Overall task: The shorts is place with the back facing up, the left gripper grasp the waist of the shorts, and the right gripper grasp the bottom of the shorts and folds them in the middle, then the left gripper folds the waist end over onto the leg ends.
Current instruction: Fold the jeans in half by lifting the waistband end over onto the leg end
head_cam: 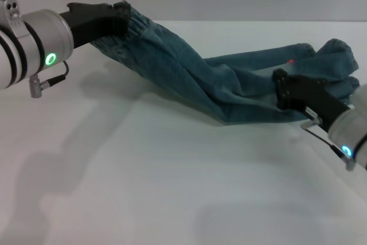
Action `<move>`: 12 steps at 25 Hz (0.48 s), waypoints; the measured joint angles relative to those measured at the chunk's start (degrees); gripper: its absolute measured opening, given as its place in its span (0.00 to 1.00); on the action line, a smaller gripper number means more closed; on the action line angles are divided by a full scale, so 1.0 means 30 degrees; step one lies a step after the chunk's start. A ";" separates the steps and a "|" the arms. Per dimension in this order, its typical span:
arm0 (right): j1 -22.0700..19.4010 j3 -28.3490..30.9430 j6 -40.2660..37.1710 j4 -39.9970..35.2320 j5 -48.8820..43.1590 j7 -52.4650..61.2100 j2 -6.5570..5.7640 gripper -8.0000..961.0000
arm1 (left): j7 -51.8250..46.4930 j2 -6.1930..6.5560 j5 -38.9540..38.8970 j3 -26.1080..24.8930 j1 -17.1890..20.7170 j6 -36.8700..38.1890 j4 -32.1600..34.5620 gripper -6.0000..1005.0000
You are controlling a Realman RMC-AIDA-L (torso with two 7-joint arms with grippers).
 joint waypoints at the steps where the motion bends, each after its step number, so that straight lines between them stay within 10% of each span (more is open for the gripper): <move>1: 0.0347 -0.0009 -0.0042 -0.0171 0.0031 0.0001 0.0015 0.01 | 0.0001 0.0000 0.0003 0.0097 -0.0006 -0.0001 -0.0095 0.04; 12: 0.2815 -0.0592 -0.1959 -0.0437 0.0184 0.0669 0.0241 0.01 | 0.0019 -0.0022 -0.0449 0.1331 0.0072 0.0037 -0.1691 0.04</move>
